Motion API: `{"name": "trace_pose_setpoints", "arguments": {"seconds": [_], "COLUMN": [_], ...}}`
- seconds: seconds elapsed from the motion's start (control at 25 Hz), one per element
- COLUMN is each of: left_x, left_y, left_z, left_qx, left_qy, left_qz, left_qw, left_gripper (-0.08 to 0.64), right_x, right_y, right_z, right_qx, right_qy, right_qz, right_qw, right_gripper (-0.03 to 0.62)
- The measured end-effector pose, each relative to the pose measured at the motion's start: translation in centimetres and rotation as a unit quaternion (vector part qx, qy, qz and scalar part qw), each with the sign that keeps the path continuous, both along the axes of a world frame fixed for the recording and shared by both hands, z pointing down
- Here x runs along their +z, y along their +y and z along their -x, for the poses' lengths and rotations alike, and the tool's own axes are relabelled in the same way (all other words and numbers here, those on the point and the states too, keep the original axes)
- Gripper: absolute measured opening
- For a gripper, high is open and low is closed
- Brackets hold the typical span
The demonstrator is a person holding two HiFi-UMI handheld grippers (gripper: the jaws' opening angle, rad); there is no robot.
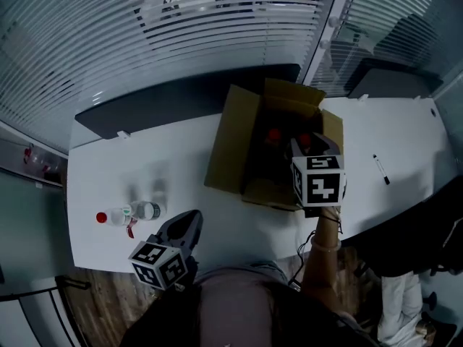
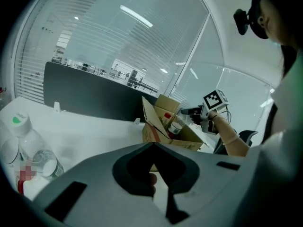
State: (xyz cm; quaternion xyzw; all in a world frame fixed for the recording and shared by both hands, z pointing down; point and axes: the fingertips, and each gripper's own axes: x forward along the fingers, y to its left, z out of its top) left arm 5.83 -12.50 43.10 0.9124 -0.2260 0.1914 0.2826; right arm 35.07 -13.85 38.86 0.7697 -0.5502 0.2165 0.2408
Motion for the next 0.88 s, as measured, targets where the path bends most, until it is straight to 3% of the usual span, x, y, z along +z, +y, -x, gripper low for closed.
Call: {"name": "trace_pose_setpoints", "arguments": {"seconds": [0.88], "left_x": [-1.8], "left_y": [3.2], "left_z": [1.5], "left_qx": [0.026], "left_qy": [0.034], "left_qz": [-0.011], "left_qw": [0.9990], "left_gripper": [0.006], "right_x": [-9.6], "right_y": [4.1], "right_z": [6.5], "right_qx": [-0.069], "right_qy": [0.042], "right_qz": [-0.077], "right_qw": [0.994], "right_gripper": [0.172]}}
